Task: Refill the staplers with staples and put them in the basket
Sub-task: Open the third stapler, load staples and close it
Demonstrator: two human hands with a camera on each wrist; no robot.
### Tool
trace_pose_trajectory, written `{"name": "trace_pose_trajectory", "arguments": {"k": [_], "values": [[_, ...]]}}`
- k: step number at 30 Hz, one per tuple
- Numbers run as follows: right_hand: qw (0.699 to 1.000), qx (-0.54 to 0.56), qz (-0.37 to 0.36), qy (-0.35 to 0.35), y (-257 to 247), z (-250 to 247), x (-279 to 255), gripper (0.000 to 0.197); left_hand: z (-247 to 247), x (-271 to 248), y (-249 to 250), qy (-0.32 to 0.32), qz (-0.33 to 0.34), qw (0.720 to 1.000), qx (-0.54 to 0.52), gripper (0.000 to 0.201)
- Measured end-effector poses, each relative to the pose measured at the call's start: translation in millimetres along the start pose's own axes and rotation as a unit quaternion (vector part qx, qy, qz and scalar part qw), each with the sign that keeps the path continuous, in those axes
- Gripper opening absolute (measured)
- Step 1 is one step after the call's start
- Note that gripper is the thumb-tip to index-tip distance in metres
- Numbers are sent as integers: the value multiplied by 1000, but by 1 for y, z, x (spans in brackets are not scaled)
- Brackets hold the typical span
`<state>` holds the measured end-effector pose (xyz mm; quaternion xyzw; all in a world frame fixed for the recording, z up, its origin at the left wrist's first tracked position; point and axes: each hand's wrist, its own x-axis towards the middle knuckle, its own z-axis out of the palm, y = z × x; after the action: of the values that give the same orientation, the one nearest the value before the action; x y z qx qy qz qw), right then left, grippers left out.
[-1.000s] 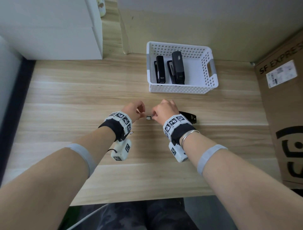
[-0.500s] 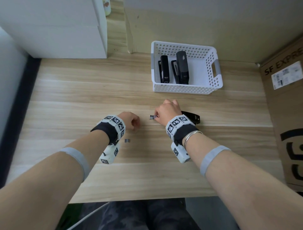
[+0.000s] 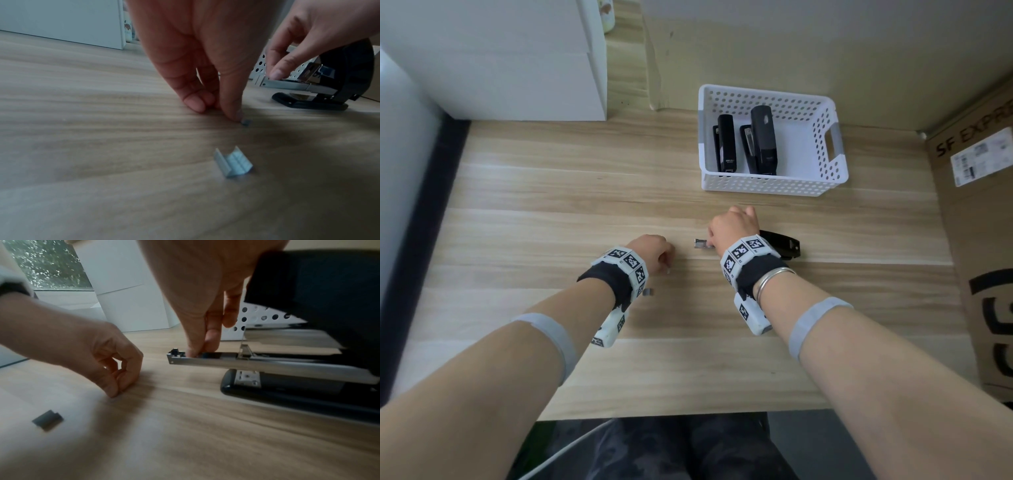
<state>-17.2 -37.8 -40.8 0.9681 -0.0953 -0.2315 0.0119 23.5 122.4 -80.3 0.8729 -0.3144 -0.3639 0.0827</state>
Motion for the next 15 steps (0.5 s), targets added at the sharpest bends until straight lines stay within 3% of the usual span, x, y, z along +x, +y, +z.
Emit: {"name": "trace_pose_trajectory", "arguments": {"k": [5,15], "values": [[999,-34,36,-4,11,-6,-8,13,0,2,-1,4,-3,1000,-20,22],[999,14,38,7,11,-1,-7,19,-3,-3,5,-2,21,1000,-4,25]]}}
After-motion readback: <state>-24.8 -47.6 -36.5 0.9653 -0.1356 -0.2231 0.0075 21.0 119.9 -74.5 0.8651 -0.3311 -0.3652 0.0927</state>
